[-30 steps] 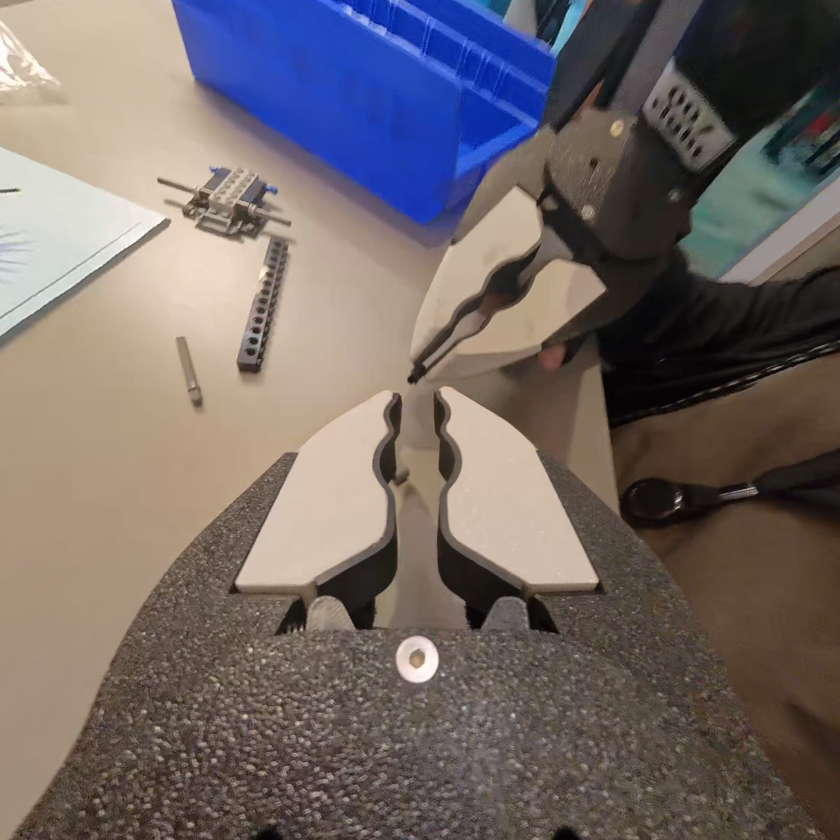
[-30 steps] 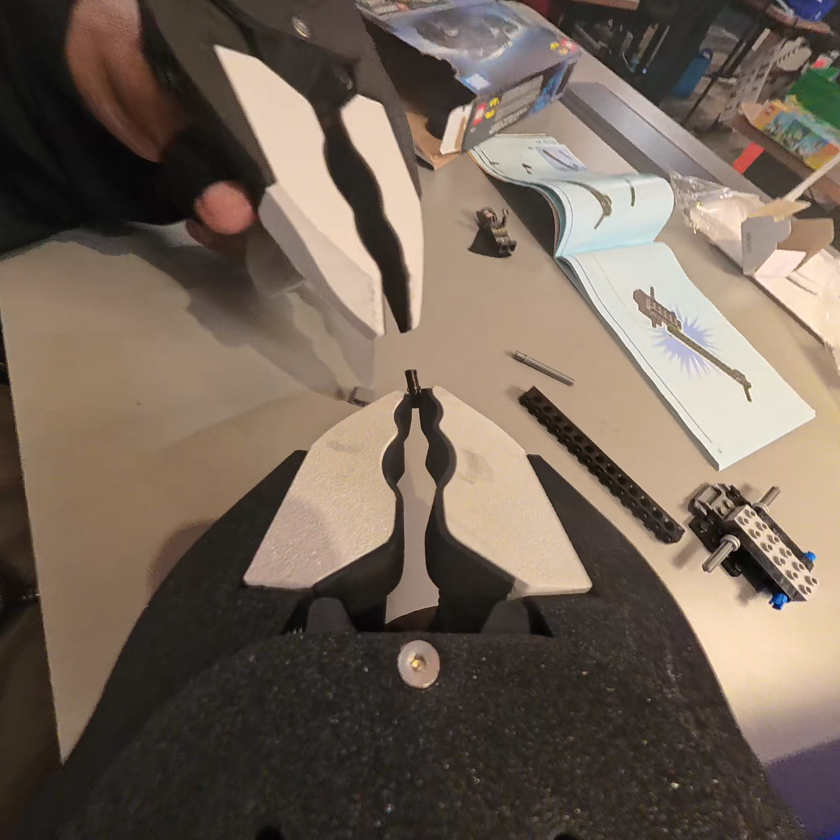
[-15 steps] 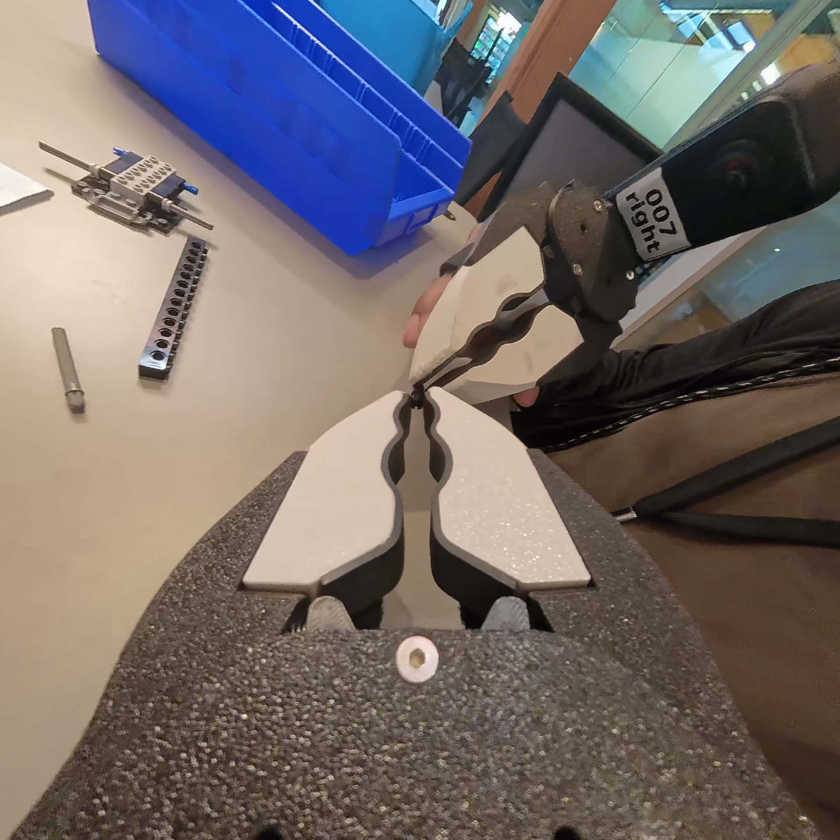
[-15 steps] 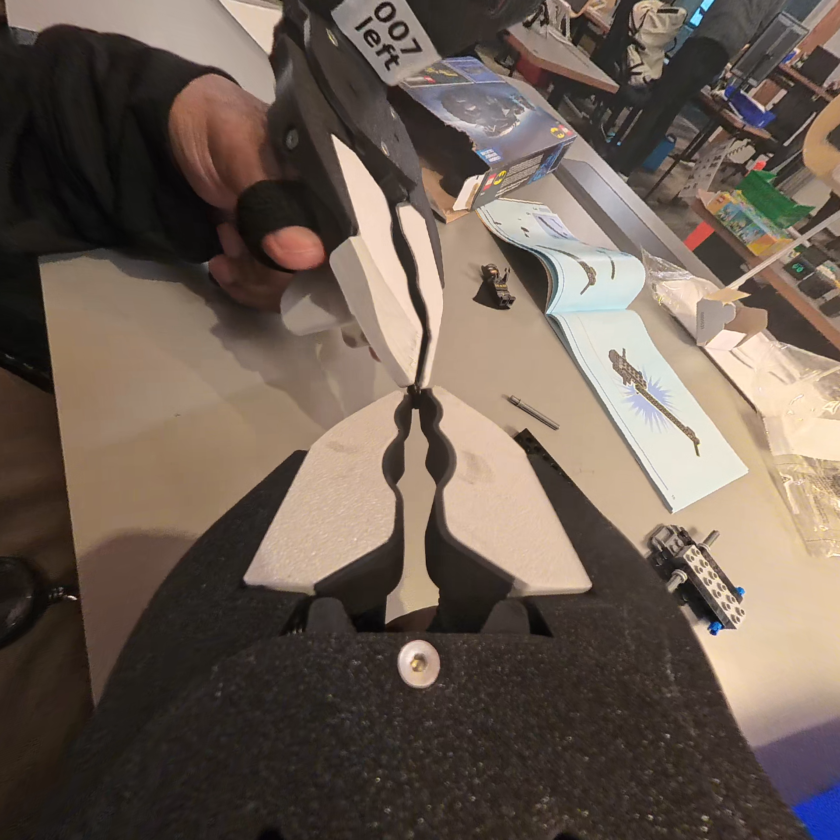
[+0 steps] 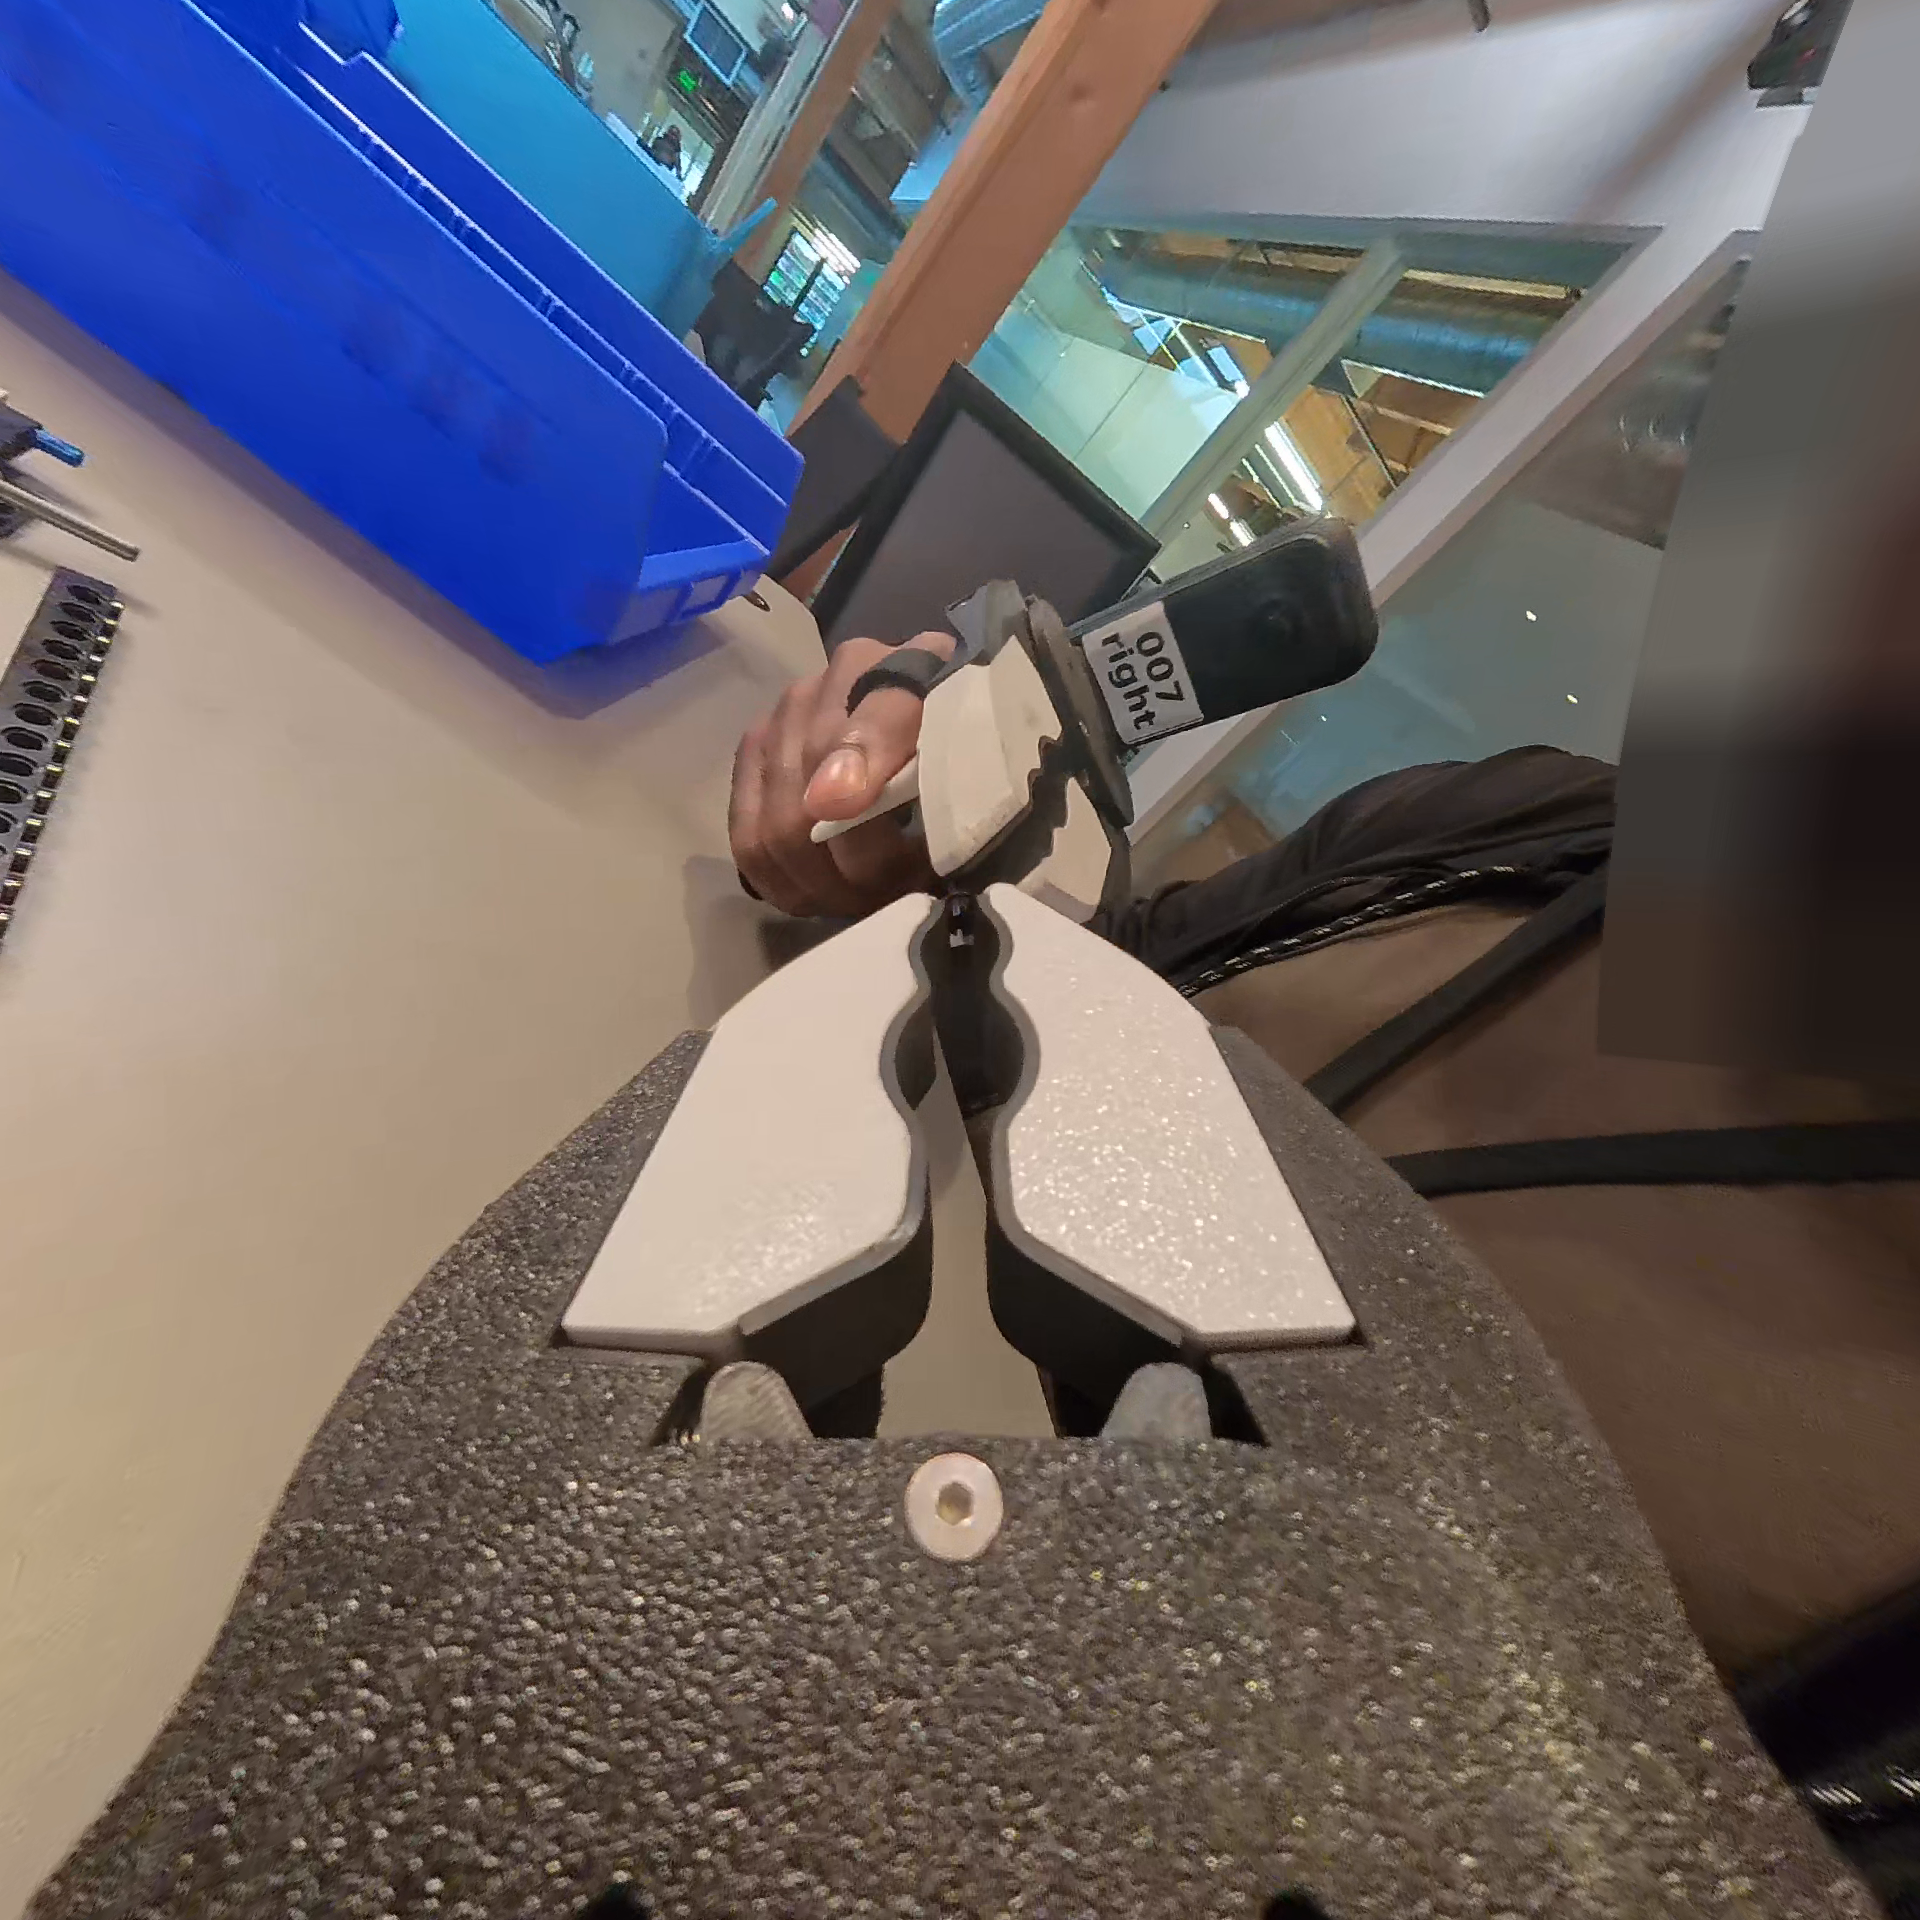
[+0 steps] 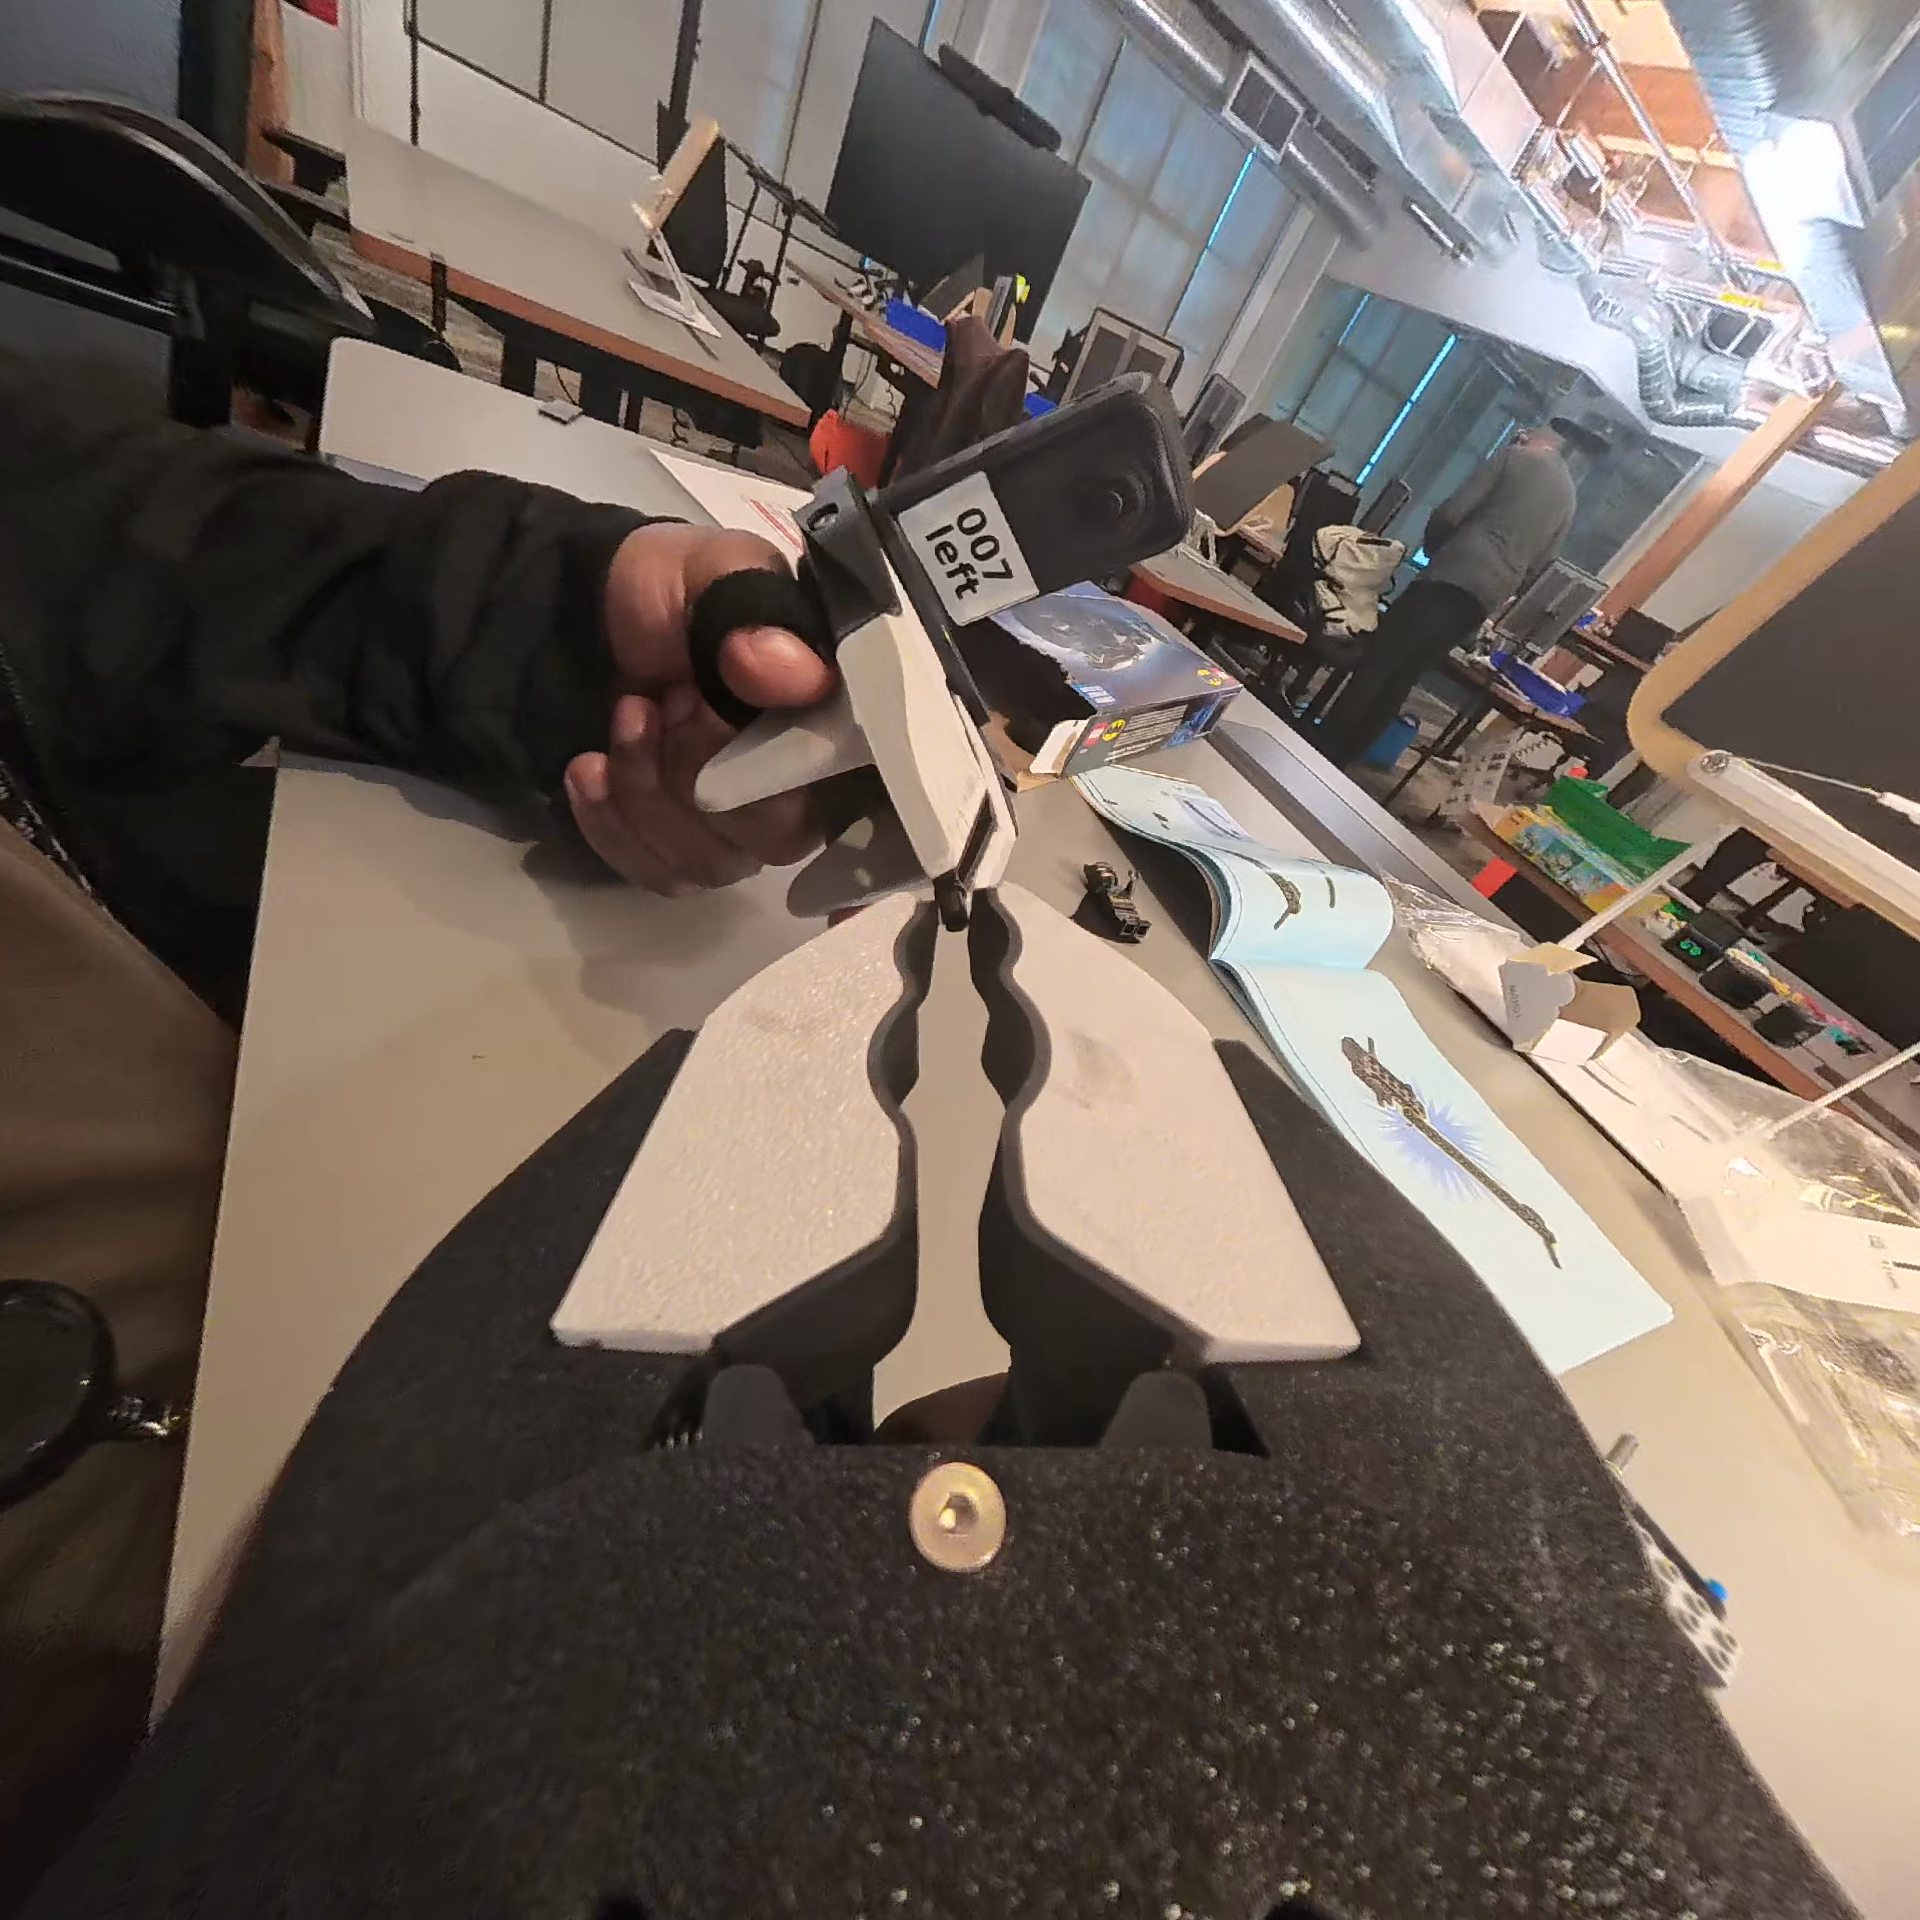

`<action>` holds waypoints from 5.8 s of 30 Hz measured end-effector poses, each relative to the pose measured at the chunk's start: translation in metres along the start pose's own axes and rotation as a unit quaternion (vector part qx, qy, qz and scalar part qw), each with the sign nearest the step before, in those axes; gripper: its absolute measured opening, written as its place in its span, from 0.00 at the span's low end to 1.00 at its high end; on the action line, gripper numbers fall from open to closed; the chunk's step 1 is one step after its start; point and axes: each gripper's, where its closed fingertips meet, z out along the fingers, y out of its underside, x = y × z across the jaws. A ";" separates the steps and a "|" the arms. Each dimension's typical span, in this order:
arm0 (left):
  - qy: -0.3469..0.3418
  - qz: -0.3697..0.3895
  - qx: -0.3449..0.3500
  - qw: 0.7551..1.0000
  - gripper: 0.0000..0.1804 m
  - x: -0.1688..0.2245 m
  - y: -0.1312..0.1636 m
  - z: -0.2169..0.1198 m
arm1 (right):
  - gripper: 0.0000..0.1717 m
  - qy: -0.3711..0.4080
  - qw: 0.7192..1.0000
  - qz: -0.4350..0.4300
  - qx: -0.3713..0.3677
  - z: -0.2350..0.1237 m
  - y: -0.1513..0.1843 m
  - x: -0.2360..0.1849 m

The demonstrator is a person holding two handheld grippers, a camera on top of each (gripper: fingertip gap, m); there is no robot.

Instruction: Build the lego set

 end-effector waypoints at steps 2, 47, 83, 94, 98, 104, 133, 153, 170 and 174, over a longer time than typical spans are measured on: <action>0.005 -0.002 -0.004 1.000 0.02 0.001 0.001 0.001 | 0.04 0.002 1.000 -0.005 0.002 0.000 0.001 -0.001; -0.229 0.058 -0.089 0.968 0.18 -0.052 0.018 -0.018 | 0.03 0.042 0.999 0.003 -0.035 -0.015 0.017 0.016; -0.447 0.174 -0.277 0.833 0.04 -0.092 0.057 -0.026 | 0.03 0.073 0.994 0.023 -0.076 -0.025 0.032 0.024; -0.334 0.120 -0.014 0.935 0.04 -0.055 0.005 0.000 | 0.03 0.102 0.987 0.037 -0.117 -0.018 0.038 0.022; -0.337 0.145 0.027 0.930 0.04 -0.047 -0.004 -0.002 | 0.03 0.111 0.980 0.110 -0.123 -0.013 0.037 0.020; -0.379 0.227 0.009 0.897 0.04 -0.042 -0.004 0.001 | 0.03 0.113 0.968 0.199 -0.107 -0.009 0.033 0.019; -0.449 0.382 0.017 0.808 0.04 -0.032 -0.013 0.001 | 0.03 0.103 0.893 0.438 0.025 -0.008 0.018 0.022; -0.457 0.393 0.038 0.797 0.04 -0.028 -0.017 -0.001 | 0.03 0.081 0.823 0.556 0.083 -0.004 0.015 0.019; -0.468 0.487 -0.065 0.735 0.04 -0.032 -0.008 -0.005 | 0.03 0.043 0.882 0.469 -0.004 -0.001 0.025 0.013; -0.453 0.460 -0.042 0.763 0.04 -0.031 -0.008 -0.006 | 0.03 0.037 0.871 0.490 0.007 0.000 0.024 0.013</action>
